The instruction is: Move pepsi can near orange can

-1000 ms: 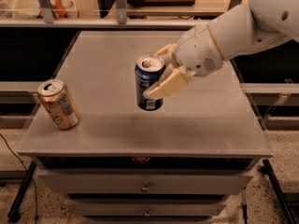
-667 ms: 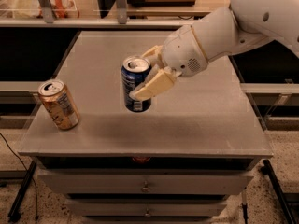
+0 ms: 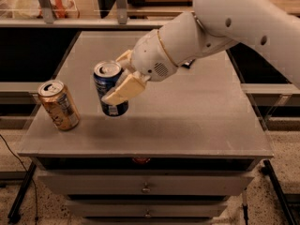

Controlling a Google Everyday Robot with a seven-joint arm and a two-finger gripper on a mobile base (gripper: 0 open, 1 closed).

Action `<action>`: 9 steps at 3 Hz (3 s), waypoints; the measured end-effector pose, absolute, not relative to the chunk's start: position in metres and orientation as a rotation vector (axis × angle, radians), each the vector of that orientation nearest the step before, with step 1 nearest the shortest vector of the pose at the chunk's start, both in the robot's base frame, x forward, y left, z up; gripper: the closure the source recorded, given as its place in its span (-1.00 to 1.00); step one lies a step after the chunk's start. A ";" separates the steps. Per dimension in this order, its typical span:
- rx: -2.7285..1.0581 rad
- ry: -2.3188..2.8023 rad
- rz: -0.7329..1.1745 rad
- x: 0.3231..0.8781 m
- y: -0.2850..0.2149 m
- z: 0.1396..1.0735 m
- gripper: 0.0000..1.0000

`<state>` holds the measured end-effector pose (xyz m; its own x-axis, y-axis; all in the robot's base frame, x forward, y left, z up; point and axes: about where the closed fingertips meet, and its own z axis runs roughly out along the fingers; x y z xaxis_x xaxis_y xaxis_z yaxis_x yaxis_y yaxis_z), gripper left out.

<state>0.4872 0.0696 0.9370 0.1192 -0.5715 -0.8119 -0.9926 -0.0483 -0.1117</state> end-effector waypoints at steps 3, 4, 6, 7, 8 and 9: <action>-1.704 1.604 0.715 0.505 0.107 0.904 1.00; -1.700 1.599 0.740 0.506 0.115 0.898 1.00; -1.711 1.580 0.762 0.506 0.126 0.898 1.00; -1.723 1.567 0.783 0.505 0.134 0.898 0.66; -1.730 1.557 0.805 0.504 0.140 0.897 0.19; -1.732 1.550 0.822 0.502 0.143 0.895 -0.28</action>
Offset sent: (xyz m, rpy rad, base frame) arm 0.0264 0.0384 -0.0421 -0.0791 0.0028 -0.0777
